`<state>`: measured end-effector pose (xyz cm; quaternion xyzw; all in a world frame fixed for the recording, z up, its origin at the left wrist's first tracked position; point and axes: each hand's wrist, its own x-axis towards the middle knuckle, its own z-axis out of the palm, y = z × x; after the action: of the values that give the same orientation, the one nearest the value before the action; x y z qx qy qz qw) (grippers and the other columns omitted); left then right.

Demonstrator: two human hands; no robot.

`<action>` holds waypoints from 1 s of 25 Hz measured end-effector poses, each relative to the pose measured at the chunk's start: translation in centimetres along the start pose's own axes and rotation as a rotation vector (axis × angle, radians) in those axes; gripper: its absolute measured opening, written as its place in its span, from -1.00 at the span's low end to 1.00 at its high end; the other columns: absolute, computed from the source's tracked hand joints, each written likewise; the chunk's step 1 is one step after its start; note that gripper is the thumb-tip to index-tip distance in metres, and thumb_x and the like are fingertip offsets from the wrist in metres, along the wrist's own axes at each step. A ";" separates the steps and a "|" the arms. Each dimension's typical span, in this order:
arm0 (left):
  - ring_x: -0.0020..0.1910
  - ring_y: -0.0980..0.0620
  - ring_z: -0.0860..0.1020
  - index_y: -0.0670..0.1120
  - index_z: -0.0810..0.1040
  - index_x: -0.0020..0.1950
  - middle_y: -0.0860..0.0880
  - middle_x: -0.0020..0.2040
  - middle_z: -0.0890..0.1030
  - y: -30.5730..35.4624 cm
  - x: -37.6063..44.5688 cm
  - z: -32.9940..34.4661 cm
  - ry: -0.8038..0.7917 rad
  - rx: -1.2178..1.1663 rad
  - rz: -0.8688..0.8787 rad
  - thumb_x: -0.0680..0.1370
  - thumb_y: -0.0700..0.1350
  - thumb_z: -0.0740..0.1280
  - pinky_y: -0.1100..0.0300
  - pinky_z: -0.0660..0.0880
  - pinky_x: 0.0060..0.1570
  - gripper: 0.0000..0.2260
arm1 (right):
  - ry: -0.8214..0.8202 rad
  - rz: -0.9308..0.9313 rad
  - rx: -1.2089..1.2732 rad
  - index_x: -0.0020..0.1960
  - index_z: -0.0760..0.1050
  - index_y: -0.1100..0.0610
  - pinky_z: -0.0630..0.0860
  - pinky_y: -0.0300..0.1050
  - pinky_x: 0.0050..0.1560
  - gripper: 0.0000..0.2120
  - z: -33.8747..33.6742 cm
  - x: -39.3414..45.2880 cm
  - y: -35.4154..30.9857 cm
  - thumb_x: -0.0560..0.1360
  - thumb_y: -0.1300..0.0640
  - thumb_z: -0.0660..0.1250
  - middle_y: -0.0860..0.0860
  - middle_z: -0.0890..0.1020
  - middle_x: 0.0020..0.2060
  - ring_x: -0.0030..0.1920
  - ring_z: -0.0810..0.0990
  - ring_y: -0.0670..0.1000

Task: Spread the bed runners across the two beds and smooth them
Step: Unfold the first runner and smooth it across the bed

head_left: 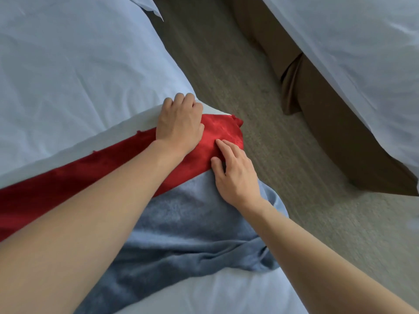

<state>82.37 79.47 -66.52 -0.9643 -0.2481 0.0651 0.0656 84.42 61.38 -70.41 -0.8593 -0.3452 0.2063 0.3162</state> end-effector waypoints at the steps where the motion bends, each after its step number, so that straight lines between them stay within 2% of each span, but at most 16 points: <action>1: 0.07 -0.16 0.49 -0.09 0.61 0.08 -0.10 0.04 0.55 -0.1 1.1 0.2 -0.028 0.010 -0.016 0.53 -0.05 0.32 -0.03 0.37 0.04 -0.80 | 0.009 0.002 0.004 0.47 0.40 0.07 0.35 0.01 0.44 -0.51 0.3 1.0 0.0 0.61 -0.10 0.13 0.01 0.48 0.41 0.42 0.42 0.01; 6: -0.02 -0.16 0.53 -0.11 0.62 -0.01 -0.10 -0.05 0.61 0.0 3.8 0.8 -0.113 0.058 0.020 0.56 -0.19 0.25 0.01 0.34 0.00 -0.85 | 0.035 0.010 0.016 0.46 0.40 0.08 0.33 -0.05 0.43 -0.50 0.7 2.7 0.5 0.60 -0.11 0.14 -0.03 0.49 0.39 0.40 0.43 -0.02; 10: -0.01 -0.24 0.57 -0.14 0.66 0.01 -0.16 -0.02 0.64 -1.1 5.4 0.0 -0.079 0.021 0.024 0.56 -0.16 0.23 0.00 0.41 0.01 -0.79 | 0.068 0.050 0.025 0.46 0.39 0.07 0.33 -0.05 0.43 -0.54 0.2 3.2 0.7 0.61 -0.06 0.20 -0.04 0.49 0.39 0.39 0.42 -0.03; 15: 0.03 -0.30 0.56 -0.17 0.67 0.06 -0.23 0.00 0.64 -4.9 9.2 0.2 -0.094 0.075 -0.159 0.55 -0.16 0.27 -0.06 0.44 0.07 -0.79 | 0.034 0.107 -0.003 0.48 0.37 0.07 0.35 0.01 0.42 -0.52 -0.7 4.0 2.2 0.60 -0.06 0.19 -0.04 0.46 0.42 0.41 0.39 0.00; 17: 0.06 -0.28 0.53 -0.15 0.65 0.08 -0.21 0.03 0.61 -3.2 8.8 0.2 -0.066 0.059 -0.084 0.54 -0.15 0.27 -0.08 0.41 0.08 -0.79 | 0.019 0.104 0.001 0.48 0.37 0.08 0.34 0.01 0.42 -0.51 -0.5 3.6 2.2 0.60 -0.07 0.19 -0.03 0.46 0.42 0.41 0.40 0.02; 20: 0.20 -0.17 0.48 -0.06 0.59 0.17 -0.11 0.18 0.57 1.5 4.6 0.5 -0.060 -0.104 0.107 0.55 0.02 0.17 -0.07 0.34 0.15 -0.68 | -0.048 0.072 0.068 0.48 0.36 0.06 0.31 -0.05 0.45 -0.52 0.3 2.6 1.6 0.61 -0.10 0.16 -0.03 0.47 0.41 0.41 0.40 -0.01; 23: 0.40 -0.10 0.41 -0.04 0.60 0.26 -0.09 0.37 0.52 3.1 -2.1 2.9 -0.132 -0.195 0.223 0.56 0.08 0.06 -0.05 0.22 0.39 -0.56 | -0.156 0.099 0.100 0.46 0.39 -0.01 0.34 -0.03 0.42 -0.58 0.5 1.6 2.9 0.65 -0.11 0.11 -0.06 0.50 0.37 0.38 0.43 -0.03; 25: 0.49 -0.09 0.31 -0.04 0.59 0.31 -0.11 0.44 0.46 2.4 -2.4 4.1 -0.150 -0.176 0.186 0.58 0.06 0.05 -0.04 0.06 0.52 -0.54 | -0.152 0.217 0.040 0.47 0.39 0.04 0.35 0.00 0.40 -0.59 -0.1 2.3 3.8 0.66 -0.05 0.12 0.01 0.50 0.39 0.38 0.44 0.05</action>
<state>80.76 76.58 -70.69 -0.9776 -0.1665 0.1209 -0.0444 87.80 60.85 -73.30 -0.8670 -0.2690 0.3108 0.2819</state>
